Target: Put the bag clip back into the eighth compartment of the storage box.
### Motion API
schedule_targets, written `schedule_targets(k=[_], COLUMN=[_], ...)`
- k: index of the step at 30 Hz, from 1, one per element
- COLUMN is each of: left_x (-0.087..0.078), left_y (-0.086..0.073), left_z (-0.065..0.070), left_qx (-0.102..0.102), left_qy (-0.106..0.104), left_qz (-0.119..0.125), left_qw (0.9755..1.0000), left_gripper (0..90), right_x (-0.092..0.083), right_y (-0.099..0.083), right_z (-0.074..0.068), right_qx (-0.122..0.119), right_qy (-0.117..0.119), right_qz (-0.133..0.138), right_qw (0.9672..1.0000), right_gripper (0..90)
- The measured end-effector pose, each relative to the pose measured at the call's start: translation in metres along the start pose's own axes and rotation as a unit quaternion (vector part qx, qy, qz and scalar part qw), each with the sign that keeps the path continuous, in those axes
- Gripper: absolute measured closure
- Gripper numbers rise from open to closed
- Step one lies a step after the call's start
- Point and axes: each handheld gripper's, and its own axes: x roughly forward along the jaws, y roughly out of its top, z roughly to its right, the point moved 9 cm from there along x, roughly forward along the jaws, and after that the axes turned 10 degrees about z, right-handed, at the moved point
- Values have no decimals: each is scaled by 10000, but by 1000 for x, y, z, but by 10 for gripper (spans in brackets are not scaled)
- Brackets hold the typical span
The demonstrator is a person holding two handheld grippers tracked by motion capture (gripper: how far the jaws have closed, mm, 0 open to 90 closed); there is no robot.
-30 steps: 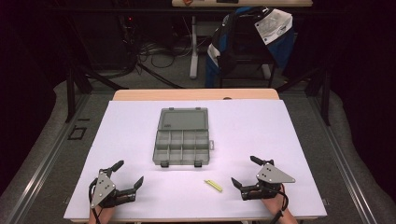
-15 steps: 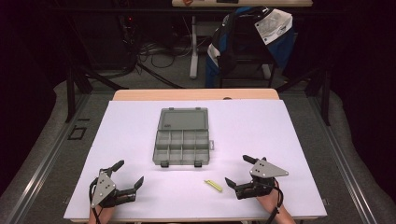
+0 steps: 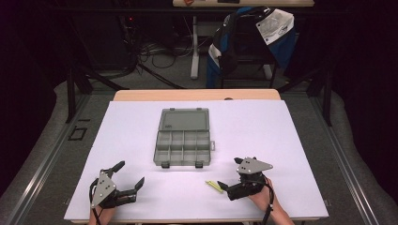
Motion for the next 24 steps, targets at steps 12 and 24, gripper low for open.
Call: schedule_targets(k=[12,24], left_x=[0,-1], left_y=[1,1], left_z=[2,1], left_qx=[-20,9], left_qy=[-46,-29], left_qz=[14,13], left_qw=[10000,10000], left_gripper=[105,105], right_x=[14,25], right_y=[-3,-11], right_z=[-14,-21], right_qx=[-165,-269], right_qy=[215,294], right_qz=[-726,-1299], right_qw=[9970,9907], right_gripper=[0,0])
